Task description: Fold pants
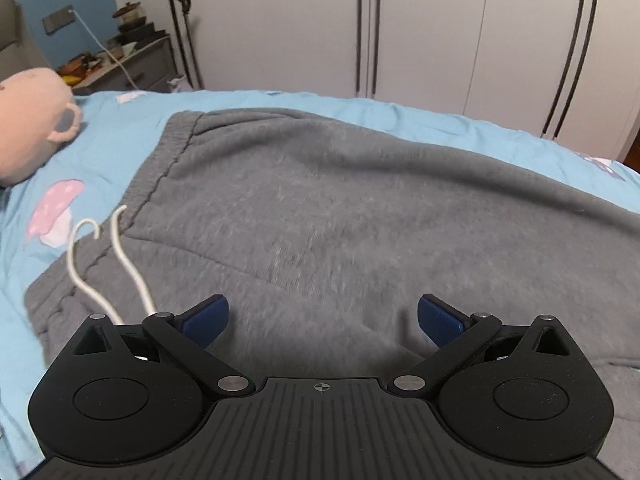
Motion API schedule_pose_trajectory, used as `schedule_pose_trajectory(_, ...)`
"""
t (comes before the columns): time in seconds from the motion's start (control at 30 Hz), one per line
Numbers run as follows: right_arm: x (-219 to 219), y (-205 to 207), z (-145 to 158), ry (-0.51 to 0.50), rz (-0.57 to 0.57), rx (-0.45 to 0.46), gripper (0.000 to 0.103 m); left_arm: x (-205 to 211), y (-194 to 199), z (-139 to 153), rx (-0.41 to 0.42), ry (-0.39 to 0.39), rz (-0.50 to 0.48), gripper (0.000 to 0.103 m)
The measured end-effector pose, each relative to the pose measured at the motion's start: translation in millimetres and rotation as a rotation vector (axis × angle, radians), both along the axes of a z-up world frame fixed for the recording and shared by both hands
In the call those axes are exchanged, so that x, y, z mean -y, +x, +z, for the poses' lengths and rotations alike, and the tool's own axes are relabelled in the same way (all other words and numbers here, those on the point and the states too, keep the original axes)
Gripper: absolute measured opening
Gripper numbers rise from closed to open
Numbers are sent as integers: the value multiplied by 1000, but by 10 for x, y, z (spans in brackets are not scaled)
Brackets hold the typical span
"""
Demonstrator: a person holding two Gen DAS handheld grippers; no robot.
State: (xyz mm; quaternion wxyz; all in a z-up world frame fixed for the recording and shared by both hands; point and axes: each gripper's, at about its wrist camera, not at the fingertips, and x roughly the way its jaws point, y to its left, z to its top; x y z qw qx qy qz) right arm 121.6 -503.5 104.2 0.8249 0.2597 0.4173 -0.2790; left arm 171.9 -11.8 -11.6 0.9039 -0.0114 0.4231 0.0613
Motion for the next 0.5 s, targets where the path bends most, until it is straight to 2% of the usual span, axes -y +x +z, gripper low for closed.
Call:
schedule_pose_trajectory(0.1,219,470,-125,11,-43,-12,74,-68,28,-54,72,6,22,103)
schedule_pose_trajectory(0.2,448,877,-254,34,-106,-20,74,-93,81,-134,116,17,21,103)
schedule_pose_trajectory(0.37,725,1421,-489,3,-209,-107,79,-145,204,-344,63,-25,-8,103)
schedule_pose_trajectory(0.5,948,1566,-661,32,-291,-139,79,-182,238,-415,41,-46,-13,103)
